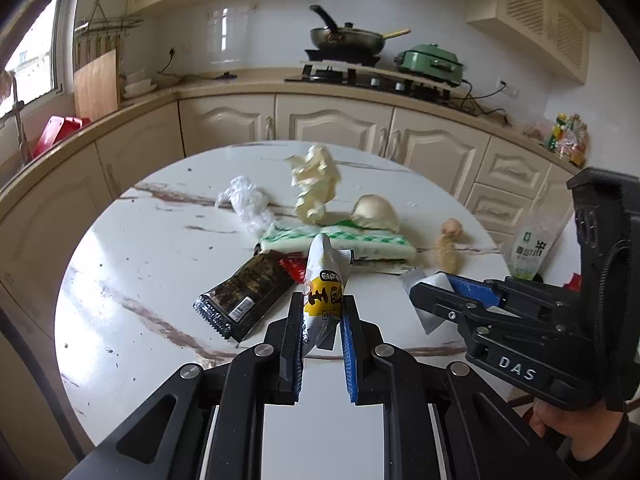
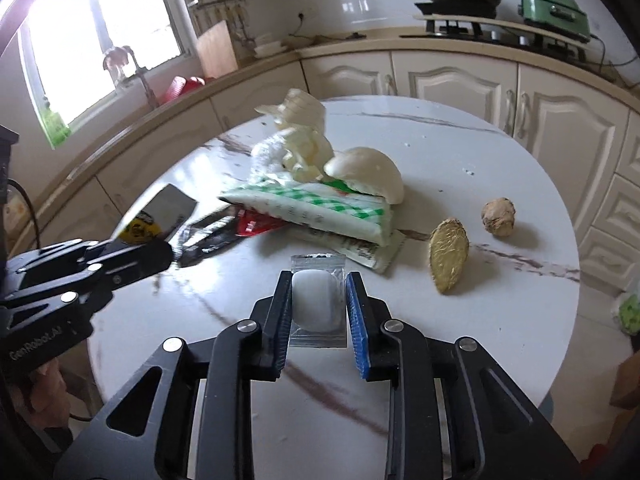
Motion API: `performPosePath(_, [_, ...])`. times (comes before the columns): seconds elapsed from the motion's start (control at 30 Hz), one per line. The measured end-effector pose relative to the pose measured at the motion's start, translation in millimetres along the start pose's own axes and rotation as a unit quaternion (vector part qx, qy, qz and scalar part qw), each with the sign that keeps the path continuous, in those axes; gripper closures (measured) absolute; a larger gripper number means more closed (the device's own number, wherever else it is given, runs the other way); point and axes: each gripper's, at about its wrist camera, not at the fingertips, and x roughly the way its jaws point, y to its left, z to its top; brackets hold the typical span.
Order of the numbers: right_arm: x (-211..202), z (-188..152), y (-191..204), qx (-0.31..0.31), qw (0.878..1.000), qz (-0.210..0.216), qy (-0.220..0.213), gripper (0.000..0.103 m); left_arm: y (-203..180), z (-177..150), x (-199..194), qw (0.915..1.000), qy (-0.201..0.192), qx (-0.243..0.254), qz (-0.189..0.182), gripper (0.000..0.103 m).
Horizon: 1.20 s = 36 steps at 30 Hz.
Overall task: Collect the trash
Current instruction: 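Carry the snack packet and white tray over the blue bin with both tools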
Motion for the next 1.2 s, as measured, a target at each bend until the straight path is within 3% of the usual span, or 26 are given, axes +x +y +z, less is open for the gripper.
performPosePath(0.27, [-68.4,0.4,-7.1,0.013,0.998,0.016,-0.059,0.078,-44.8,5.3,-33.8,0.9989,-0.032,0.033,-0.011,0.090])
performPosePath(0.53, [-146.6,-19.9,-58.7,0.051,0.992,-0.012,-0.111,0.078,-135.5,13.1,-34.8,0.9933,-0.040,0.095,-0.053,0.090])
performPosePath(0.87, [-230.3,-88.5,-180.8,0.153,0.975,-0.093,-0.133,0.078,-287.2,25.2,33.2,0.9730,0.018,0.174,-0.151,0.090])
performPosePath(1.2, [-230.2,-149.5,-279.6,0.241,0.956,-0.126,-0.112,0.078,-377.2,30.2,137.4,0.9553,0.098,0.207,-0.187,0.089])
